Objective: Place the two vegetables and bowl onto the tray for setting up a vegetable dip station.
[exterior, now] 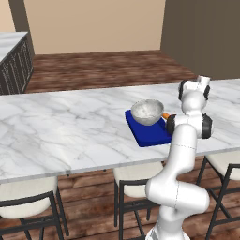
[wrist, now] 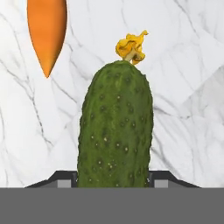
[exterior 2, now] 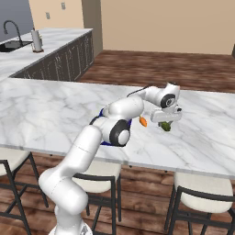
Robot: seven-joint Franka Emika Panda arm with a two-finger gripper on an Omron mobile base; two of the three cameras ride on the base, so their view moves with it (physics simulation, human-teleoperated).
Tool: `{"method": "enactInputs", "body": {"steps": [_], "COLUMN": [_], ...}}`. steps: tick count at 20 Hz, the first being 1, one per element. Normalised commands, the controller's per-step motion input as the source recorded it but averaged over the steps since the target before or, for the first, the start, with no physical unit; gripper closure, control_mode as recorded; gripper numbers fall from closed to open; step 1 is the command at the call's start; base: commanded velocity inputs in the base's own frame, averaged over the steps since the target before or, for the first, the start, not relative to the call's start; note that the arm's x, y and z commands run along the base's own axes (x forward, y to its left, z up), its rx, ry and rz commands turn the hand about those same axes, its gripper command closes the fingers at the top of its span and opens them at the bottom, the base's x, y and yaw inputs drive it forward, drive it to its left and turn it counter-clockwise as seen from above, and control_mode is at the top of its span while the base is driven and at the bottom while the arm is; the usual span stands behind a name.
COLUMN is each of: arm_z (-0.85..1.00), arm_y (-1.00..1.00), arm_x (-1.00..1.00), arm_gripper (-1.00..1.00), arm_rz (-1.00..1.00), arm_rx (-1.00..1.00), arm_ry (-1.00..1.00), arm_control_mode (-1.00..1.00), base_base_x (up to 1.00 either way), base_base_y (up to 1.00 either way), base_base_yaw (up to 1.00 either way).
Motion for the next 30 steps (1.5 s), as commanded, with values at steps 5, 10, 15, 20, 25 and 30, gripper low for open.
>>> {"method": "enactInputs", "body": {"steps": [5, 10, 15, 20, 25, 30], "arm_z": [0.10, 0.11, 0.13, 0.09, 0.08, 0.13], "arm_y": [0.18, 0.27, 0.34, 0.48, 0.50, 0.43], "arm_x": [-0.71, -0.66, -0.62, -0.64, -0.51, -0.45], "arm_gripper": [1.00, 1.00, 1.00, 1.00, 1.00, 1.00], "arm_rz": [0.14, 0.16, 0.19, 0.20, 0.17, 0.15], "arm_rx": [0.00, 0.00, 0.00, 0.00, 0.00, 0.00], "arm_ry": [-0.01, -0.04, -0.03, -0.07, -0.16, -0.20], "arm_control_mode": [-1.00, -1.00, -1.00, -1.00, -1.00, -1.00], "base_base_x": [0.00, 0.00, 0.00, 0.00, 0.00, 0.00], "base_base_y": [0.00, 0.00, 0.00, 0.00, 0.00, 0.00], "base_base_yaw": [0.00, 0.00, 0.00, 0.00, 0.00, 0.00]}}
